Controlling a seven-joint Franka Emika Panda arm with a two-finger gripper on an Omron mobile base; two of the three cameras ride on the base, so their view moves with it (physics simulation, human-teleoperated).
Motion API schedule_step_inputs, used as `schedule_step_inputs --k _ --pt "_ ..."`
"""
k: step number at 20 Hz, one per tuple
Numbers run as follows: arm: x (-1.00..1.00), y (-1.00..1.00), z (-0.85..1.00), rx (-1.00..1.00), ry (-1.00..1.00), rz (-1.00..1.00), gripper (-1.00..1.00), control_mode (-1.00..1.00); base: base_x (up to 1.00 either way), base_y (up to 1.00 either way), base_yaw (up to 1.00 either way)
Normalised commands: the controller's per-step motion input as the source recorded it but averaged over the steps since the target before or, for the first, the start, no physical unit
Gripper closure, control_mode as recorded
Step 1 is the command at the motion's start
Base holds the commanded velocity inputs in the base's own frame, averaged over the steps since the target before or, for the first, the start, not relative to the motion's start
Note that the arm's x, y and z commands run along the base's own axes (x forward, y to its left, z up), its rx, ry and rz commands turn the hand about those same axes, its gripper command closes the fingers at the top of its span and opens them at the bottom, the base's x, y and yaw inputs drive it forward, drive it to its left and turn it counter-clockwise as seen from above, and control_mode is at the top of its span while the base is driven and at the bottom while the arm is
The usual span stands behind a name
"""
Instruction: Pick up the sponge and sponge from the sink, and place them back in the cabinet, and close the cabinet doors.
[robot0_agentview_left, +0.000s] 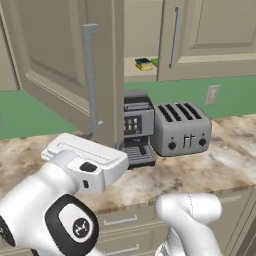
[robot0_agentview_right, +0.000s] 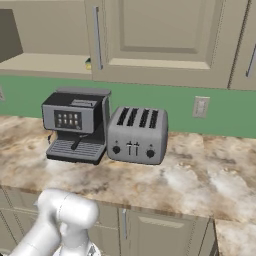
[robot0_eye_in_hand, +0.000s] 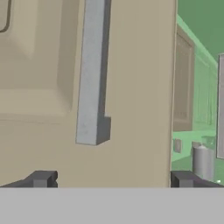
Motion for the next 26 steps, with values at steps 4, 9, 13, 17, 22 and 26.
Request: schedule_step_inputs --k 4,9,13,17,22,26 --pt "0.61 0.00 0.00 0.01 0.00 0.11 -1.00 -1.00 0.00 0.00 0.00" --pt "0.61 0.00 0.00 0.01 0.00 0.10 -1.00 -1.00 0.00 0.00 0.00" --pt "0.63 0.00 0.00 0.00 0.00 0.09 -1.00 -1.00 0.00 0.00 0.00" --pt "0.62 0.00 0.00 0.00 0.00 0.09 -1.00 -1.00 0.00 0.00 0.00" --pt "0.57 0.00 0.00 0.00 0.00 0.08 -1.00 -1.00 0.00 0.00 0.00" --pt "0.53 0.00 0.00 0.00 0.00 0.07 -1.00 -1.00 0.00 0.00 0.00"
